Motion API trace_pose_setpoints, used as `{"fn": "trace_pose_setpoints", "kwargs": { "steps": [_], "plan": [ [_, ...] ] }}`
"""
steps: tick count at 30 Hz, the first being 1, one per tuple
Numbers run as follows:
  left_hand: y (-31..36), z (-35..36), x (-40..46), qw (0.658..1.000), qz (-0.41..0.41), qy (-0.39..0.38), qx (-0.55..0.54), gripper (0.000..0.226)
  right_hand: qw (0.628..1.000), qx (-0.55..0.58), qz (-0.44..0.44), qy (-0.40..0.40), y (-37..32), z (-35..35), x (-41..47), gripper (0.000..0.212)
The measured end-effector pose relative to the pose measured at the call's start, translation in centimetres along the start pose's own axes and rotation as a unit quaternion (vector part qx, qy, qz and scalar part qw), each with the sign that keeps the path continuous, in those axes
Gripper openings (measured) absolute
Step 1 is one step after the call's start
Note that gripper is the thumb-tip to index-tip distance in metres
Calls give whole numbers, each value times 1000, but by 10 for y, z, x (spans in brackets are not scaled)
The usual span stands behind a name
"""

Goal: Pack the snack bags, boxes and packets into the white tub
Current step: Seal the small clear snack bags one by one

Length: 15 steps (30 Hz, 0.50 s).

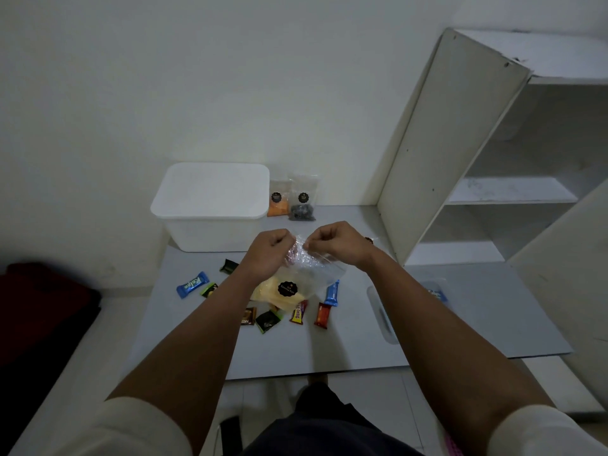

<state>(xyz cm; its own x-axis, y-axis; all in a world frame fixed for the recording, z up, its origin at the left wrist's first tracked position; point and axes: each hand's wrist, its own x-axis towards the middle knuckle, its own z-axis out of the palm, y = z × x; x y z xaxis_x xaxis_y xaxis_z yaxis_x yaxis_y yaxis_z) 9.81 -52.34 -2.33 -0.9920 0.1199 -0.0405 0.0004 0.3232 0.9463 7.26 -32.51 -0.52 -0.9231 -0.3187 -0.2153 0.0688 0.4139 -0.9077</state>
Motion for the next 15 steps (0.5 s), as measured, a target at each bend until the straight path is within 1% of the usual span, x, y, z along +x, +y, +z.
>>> {"fn": "trace_pose_setpoints", "kwargs": {
  "steps": [4,6,10,13,15],
  "plan": [
    [4,1,0,1000,-4,-21,-17,37,999,-6,-4,-33,-4,0,1,7],
    [6,3,1,999,-7,-29,-19,35,999,-9,-2,-49,-7,-1,0,8],
    [7,4,2,999,0,-53,4,30,999,-4,5,-36,-7,-2,-1,11],
    [9,3,2,998,9,-57,16,26,999,8,1,-31,-6,-2,-3,8],
    [6,5,3,998,-3,-66,5,25,999,6,-2,-37,-5,-3,-4,5]
  ]
}}
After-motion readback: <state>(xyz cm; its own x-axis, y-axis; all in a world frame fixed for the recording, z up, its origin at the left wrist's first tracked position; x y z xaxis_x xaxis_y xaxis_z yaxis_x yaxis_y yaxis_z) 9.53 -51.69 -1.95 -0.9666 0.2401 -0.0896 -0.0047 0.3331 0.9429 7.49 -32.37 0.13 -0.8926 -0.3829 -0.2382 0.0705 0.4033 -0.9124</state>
